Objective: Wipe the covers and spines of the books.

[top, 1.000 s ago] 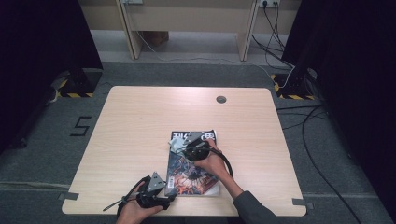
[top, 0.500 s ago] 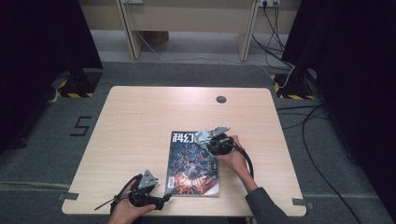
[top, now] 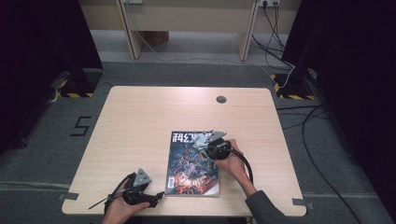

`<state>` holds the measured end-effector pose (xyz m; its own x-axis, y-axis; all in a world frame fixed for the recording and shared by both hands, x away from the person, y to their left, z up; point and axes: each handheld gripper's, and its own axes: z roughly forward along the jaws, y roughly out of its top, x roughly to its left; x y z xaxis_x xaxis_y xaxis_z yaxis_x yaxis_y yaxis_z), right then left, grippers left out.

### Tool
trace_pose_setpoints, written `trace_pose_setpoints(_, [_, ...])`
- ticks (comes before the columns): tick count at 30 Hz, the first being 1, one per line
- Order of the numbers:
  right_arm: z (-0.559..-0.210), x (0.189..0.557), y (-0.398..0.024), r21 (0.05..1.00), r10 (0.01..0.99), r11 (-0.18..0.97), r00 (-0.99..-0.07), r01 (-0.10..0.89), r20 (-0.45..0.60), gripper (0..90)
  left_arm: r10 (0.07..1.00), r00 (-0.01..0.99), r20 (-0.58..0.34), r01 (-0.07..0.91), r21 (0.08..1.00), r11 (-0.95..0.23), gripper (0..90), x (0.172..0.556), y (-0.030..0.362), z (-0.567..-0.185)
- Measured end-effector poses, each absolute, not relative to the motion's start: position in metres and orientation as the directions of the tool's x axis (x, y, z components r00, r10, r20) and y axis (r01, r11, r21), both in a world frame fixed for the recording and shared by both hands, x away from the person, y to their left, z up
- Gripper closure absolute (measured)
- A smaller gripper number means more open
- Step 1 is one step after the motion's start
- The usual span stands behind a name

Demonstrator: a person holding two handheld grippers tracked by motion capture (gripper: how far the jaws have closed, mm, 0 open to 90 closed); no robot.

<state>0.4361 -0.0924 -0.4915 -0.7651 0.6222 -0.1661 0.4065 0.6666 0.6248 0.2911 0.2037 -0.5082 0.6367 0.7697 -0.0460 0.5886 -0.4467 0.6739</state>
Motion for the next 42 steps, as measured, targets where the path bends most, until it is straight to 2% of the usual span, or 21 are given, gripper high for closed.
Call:
trace_pose_setpoints(20, [-0.494, 0.402, -0.038, 0.641, 0.470, 0.702, -0.878, 0.310, -0.091, 73.1, 0.832, 0.554, -0.037, 0.634, 0.666, -0.393, 20.0, 0.301, 0.222, -0.509])
trace_pose_setpoints(28, [-0.493, 0.406, -0.041, 0.640, 0.475, 0.699, -0.876, 0.319, -0.082, 73.8, 0.830, 0.557, -0.037, 0.638, 0.659, -0.398, 20.0, 0.301, 0.223, -0.510])
trace_pose_setpoints(42, [-0.493, 0.432, -0.077, 0.646, 0.594, 0.641, -0.801, 0.414, -0.076, 73.7, 0.824, 0.566, -0.035, 0.634, 0.658, -0.407, 19.9, 0.302, 0.221, -0.511])
